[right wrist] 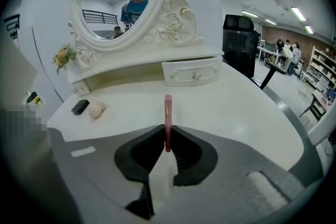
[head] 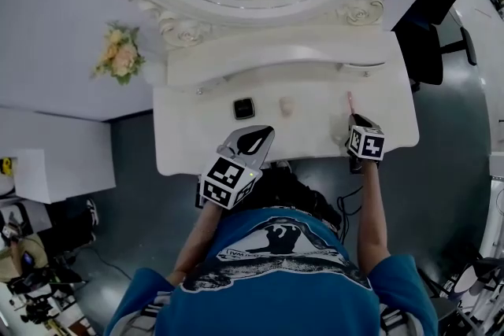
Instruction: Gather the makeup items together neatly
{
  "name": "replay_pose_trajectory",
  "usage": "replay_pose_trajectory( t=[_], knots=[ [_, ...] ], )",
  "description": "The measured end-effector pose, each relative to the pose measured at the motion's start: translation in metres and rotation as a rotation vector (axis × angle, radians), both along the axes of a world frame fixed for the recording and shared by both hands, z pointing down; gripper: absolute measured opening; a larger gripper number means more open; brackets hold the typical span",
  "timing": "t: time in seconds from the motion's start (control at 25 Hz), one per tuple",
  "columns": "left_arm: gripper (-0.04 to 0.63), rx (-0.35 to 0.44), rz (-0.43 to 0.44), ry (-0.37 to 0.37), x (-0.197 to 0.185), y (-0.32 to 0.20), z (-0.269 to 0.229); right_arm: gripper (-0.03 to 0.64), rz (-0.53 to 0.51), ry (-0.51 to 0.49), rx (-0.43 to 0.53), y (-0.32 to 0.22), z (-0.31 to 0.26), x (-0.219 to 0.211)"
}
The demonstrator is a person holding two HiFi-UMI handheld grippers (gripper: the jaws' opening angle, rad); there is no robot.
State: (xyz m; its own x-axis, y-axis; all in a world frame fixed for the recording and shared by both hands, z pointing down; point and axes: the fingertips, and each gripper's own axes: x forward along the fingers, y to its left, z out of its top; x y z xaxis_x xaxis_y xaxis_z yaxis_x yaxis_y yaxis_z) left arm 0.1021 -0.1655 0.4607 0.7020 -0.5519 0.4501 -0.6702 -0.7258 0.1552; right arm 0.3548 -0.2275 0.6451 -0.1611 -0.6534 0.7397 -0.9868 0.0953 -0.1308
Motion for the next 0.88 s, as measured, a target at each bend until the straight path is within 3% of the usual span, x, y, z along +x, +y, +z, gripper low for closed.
replay_pose_trajectory(
  t=[0.64,0.88],
  knots=[
    [0.011,0.020,-0.112,0.058,-0.043,0.000,-0.006,0.041,-0.052,-0.122,-0.054,-0.022,-0.001,-0.106],
    [0.011,0.016,-0.171,0.082,-0.063,0.001,-0.007,0.041,-0.029,-0.088,-0.102,-0.020,0.012,-0.117]
  ],
)
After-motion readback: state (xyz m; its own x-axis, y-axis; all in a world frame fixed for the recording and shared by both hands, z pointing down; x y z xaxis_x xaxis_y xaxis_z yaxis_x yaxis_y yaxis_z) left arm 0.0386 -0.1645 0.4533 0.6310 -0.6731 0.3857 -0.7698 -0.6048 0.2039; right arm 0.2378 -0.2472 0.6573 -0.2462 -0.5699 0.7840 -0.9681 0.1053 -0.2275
